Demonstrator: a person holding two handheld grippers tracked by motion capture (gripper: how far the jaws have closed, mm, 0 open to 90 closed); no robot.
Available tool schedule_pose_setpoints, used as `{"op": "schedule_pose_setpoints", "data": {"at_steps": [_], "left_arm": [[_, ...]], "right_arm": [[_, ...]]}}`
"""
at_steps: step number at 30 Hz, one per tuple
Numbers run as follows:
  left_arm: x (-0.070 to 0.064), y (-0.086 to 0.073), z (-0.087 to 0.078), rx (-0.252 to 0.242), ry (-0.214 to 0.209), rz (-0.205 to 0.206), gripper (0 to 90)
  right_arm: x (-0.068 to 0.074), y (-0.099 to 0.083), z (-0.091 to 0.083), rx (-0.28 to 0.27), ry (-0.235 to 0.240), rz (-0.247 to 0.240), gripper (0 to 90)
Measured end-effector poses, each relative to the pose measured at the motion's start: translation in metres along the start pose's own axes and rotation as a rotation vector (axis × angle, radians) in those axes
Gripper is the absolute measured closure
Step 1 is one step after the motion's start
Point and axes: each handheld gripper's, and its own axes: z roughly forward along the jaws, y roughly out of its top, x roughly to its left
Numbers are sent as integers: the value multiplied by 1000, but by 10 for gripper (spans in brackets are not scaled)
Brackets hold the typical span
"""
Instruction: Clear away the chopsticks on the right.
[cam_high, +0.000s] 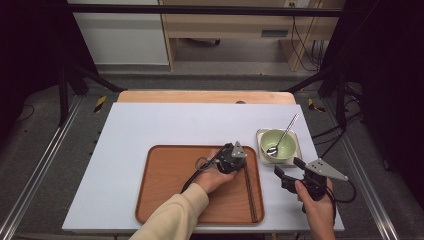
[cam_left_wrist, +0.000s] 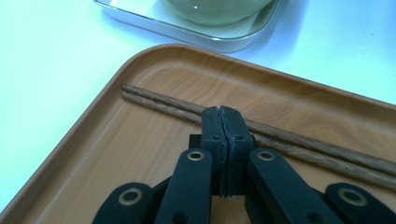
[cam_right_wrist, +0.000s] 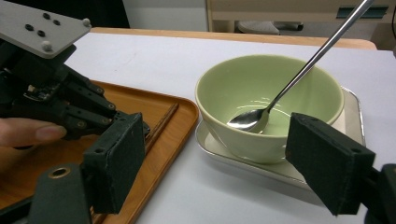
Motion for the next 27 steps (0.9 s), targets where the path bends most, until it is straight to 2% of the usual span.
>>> {"op": "schedule_pose_setpoints", "data": {"at_steps": [4, 7, 13, 16, 19, 23, 24, 27], "left_arm": [[2, -7, -11, -34, 5, -17, 890], [3, -14, -25, -52, 24, -18, 891], [7, -34, -65, -121, 67, -45, 887], [9, -50, -87, -164, 107, -52, 863], [15, -68, -109, -194, 131, -54, 803], [26, -90, -134, -250, 168, -58, 668], [28, -94, -139, -260, 183, -64, 623], [34, -107, -152, -296, 235, -106, 399]], "right_arm": [[-1, 0, 1, -2, -4, 0, 202], [-2, 0, 0, -3, -6, 2, 201], [0, 0, -3, -10, -11, -3, 188], [0, 0, -2, -12, -18, -3, 181], [-1, 0, -2, -17, -27, -4, 175], [-1, 0, -3, -33, -45, -15, 175], [-2, 0, -3, -32, -48, -13, 176], [0, 0, -4, -33, -54, -4, 175]]}}
